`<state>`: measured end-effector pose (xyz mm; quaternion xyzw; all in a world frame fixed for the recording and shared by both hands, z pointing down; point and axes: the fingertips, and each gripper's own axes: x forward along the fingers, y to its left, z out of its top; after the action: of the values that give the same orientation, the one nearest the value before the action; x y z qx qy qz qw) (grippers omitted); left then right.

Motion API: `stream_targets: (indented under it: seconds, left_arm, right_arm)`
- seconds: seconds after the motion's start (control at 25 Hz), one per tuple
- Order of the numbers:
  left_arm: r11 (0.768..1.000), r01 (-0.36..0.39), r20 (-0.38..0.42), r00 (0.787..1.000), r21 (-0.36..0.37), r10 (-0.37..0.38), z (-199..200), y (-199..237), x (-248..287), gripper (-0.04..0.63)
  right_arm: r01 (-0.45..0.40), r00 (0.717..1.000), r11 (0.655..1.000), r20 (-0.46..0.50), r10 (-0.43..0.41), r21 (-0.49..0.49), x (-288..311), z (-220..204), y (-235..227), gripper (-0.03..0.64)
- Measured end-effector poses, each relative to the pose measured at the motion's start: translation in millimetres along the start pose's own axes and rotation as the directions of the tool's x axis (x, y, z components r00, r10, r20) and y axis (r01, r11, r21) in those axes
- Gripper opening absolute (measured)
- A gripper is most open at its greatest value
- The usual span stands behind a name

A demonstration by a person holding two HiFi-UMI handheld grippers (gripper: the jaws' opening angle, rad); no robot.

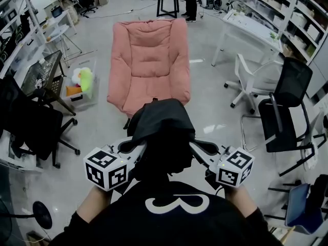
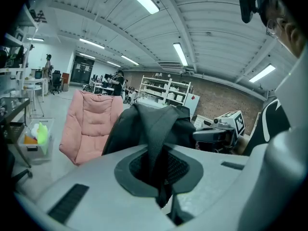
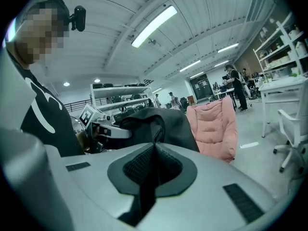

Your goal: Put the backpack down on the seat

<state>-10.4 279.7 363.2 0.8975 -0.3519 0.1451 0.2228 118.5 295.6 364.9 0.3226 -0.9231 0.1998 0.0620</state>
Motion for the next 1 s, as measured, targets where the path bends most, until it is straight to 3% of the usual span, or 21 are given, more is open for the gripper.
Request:
stream_targets:
  seconds: [0.24, 0.68, 1.0]
  left_arm:
    - [0.999, 0.003, -0.028, 1.0, -0.041, -0.004, 29.6, 73.5, 42.7, 0.011]
    - [0.99, -0.007, -0.052, 0.999, -0.139, 0.0, 93.9, 248.9, 132.5, 0.011]
    - [0.995, -0.037, -0.063, 0.998, -0.092, 0.032, 127.6, 343.0, 180.9, 0.011]
  right_arm:
    - [0.004, 0.999, 0.999, -0.038, -0.002, 0.039, 66.8, 23.9, -55.0, 0.014]
    - [-0.02, 0.989, 0.994, -0.145, 0.036, 0.11, 223.5, 73.0, -167.7, 0.014]
    - [0.012, 0.98, 0.994, -0.198, 0.01, 0.108, 310.2, 94.5, -234.0, 0.014]
